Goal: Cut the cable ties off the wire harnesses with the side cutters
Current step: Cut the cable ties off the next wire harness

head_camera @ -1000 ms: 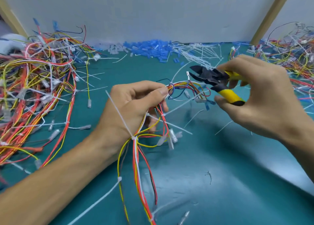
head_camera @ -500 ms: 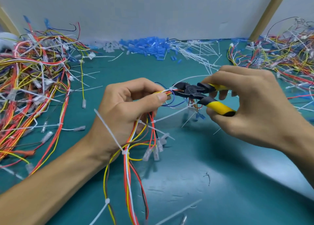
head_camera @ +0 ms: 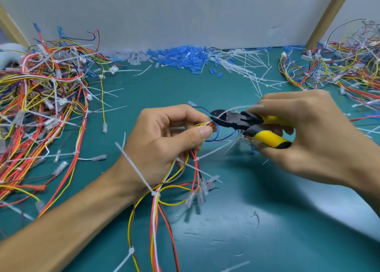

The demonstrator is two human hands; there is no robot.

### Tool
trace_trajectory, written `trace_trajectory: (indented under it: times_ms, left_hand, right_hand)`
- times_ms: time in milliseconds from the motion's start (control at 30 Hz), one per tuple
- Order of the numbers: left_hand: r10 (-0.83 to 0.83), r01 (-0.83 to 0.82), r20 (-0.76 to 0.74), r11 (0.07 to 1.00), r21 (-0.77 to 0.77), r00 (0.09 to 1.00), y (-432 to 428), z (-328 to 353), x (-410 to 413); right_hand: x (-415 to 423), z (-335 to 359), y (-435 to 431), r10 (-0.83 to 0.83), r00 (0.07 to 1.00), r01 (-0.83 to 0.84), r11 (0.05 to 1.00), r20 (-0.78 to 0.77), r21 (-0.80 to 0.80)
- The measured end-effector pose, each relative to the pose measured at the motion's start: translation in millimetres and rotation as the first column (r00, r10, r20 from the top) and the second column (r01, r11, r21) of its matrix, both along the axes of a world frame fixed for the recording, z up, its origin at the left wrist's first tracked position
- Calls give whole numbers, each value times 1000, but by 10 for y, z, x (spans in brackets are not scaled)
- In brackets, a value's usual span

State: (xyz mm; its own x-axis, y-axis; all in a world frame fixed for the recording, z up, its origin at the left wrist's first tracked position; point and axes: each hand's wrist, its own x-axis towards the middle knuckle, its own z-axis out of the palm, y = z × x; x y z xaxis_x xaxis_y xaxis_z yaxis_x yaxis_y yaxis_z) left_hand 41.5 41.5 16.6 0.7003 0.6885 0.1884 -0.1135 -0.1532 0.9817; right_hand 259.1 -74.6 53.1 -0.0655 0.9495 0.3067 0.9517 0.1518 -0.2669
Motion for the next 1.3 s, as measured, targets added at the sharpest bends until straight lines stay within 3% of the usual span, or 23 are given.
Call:
trace_trajectory:
  times_ms: [133, 300, 400, 500, 600, 767, 833, 867, 933, 1000, 1033, 1300]
  left_hand:
    - [2, -2, 9, 1000, -25, 1000, -18, 10, 22]
    - [44, -40, -49, 995, 86, 998, -50, -6, 39]
    - [42, -37, -53, 994, 105, 998, -30, -32, 31]
    - [89, -81, -31, 979, 187, 996, 16, -39, 12]
    - [144, -139, -2, 961, 239, 990, 41, -21, 17]
    - [73, -60, -68, 983, 176, 995, 73, 1, 2]
    - [35, -24, -69, 989, 146, 997, 83, 7, 0]
    - [39, -28, -69, 988, 154, 997, 85, 4, 4]
    - [67, -53, -74, 982, 182, 995, 88, -9, 5]
    - [92, -74, -82, 977, 198, 992, 93, -20, -5]
    - [97, -79, -85, 977, 196, 992, 90, -23, -8]
    - [113, -96, -71, 975, 203, 991, 16, -54, 7]
  right_hand:
    - [-2, 30, -22, -35, 999, 35, 999, 4, 4]
    - [-103, 30, -32, -43, 999, 43, 996, 7, -82]
    - [-143, 9, -40, -71, 987, 48, 987, -148, -152]
    - [-103, 0, -34, -120, 900, -1, 960, -418, -278]
    - [-3, 19, -4, -132, 783, -157, 904, -608, -399]
    - [105, -2, 47, -248, 575, -354, 784, -780, -510]
    - [98, 2, 52, -281, 546, -355, 775, -789, -522]
    - [82, -9, 52, -269, 578, -319, 795, -771, -516]
    - [25, -62, 29, -142, 763, -173, 896, -631, -410]
    - [-46, -108, 23, -23, 950, -37, 982, -310, -185]
    - [-80, -117, 24, 0, 983, -18, 995, -185, -97]
    - [-120, -97, 17, 41, 992, -50, 996, -122, -73]
